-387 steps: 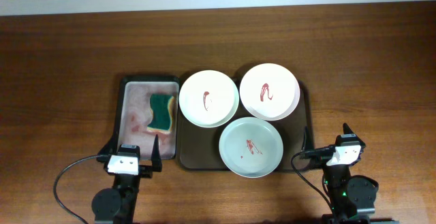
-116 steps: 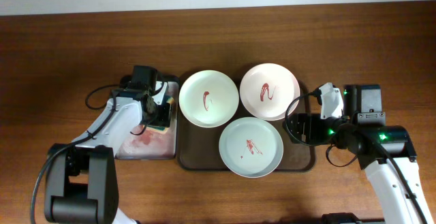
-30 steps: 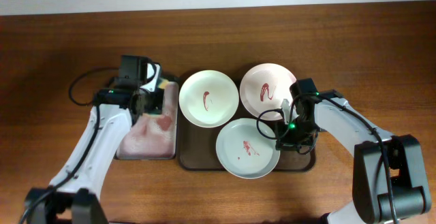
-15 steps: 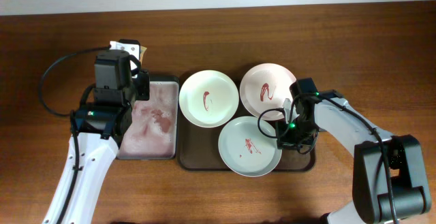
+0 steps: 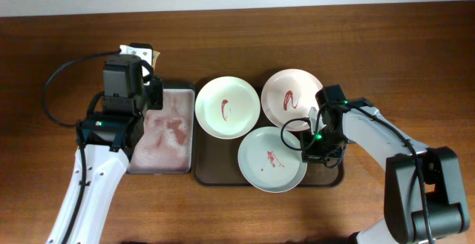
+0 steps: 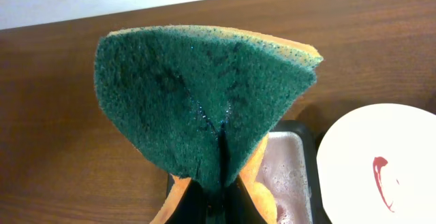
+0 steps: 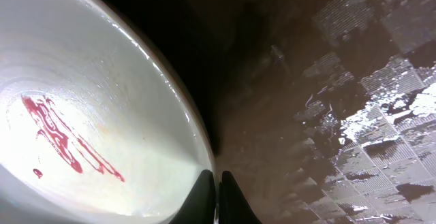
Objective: Clean dirty plates on tray and stack at the side
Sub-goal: 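Lift the sponge with the left gripper toward the pale green plate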
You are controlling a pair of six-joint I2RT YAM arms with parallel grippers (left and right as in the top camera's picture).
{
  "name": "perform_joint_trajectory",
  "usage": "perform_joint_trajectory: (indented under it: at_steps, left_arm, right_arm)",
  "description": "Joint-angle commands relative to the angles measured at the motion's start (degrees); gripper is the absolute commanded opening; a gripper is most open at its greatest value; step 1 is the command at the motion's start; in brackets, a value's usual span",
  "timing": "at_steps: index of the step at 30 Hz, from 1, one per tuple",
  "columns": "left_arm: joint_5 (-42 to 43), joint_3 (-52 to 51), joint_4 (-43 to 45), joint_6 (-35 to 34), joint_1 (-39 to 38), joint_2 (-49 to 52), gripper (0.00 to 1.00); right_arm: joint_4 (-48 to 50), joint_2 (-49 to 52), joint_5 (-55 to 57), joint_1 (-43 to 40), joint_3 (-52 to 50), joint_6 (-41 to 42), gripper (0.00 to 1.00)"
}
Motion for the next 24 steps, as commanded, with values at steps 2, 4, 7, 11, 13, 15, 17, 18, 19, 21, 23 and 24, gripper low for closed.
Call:
perform_joint_trajectory:
  at_steps: [2, 4, 7, 11, 13, 15, 17, 18, 19, 21, 23, 24]
  left_arm:
    - [-1.0, 1.3, 0.2, -0.2, 0.0, -1.0, 0.0]
    - [-1.0, 1.3, 0.0, -0.2, 0.0, -0.9, 0.0]
    - [-1.0, 0.4, -0.2, -0.2, 0.0, -0.2, 0.0]
    - [1.5, -1.9, -2.2, -1.7, 0.0, 3.4, 0.0]
    - [4.3, -3.1, -3.3, -2.8, 0.0, 6.0, 0.0]
    - [8.6, -3.6, -5.0, -2.8, 0.0, 9.5, 0.0]
    - [12.4, -3.7, -6.3, -2.8, 0.0, 13.1, 0.0]
    - [13.9, -3.7, -6.7, -2.8, 0.0, 14.5, 0.0]
    - [15.3, -3.7, -7.1, -2.8, 0.0, 15.7, 0.0]
    - [17.9, -3.6, -8.0, -2.8, 0.0, 17.5, 0.0]
    - [18.2, -3.3, -8.5, -2.5, 0.0, 17.2, 0.0]
    - [18.1, -2.7, -9.1, -2.5, 0.0, 17.0, 0.0]
  right_arm:
    - [0.2, 0.4, 2.2, 0.3, -0.5, 0.5, 0.04]
    - [0.2, 0.4, 2.2, 0.3, -0.5, 0.5, 0.04]
    - [0.2, 0.4, 2.2, 0.3, -0.5, 0.5, 0.04]
    - [0.2, 0.4, 2.2, 0.3, -0.5, 0.5, 0.04]
    - [0.2, 0.4, 2.2, 0.3, -0.5, 0.5, 0.04]
    - [0.2, 0.4, 2.2, 0.3, -0.5, 0.5, 0.04]
    - [0.2, 0.4, 2.2, 0.3, -0.5, 0.5, 0.04]
    - [0.2, 0.4, 2.2, 0.3, -0.5, 0.5, 0.04]
    - [0.2, 0.4, 2.2, 0.3, -0.5, 0.5, 0.04]
    - [0.2, 0.4, 2.2, 0.3, -0.5, 0.5, 0.04]
    - [0.2, 0.4, 2.2, 0.3, -0.5, 0.5, 0.04]
    - [0.2, 0.4, 2.2, 0.3, -0.5, 0.5, 0.04]
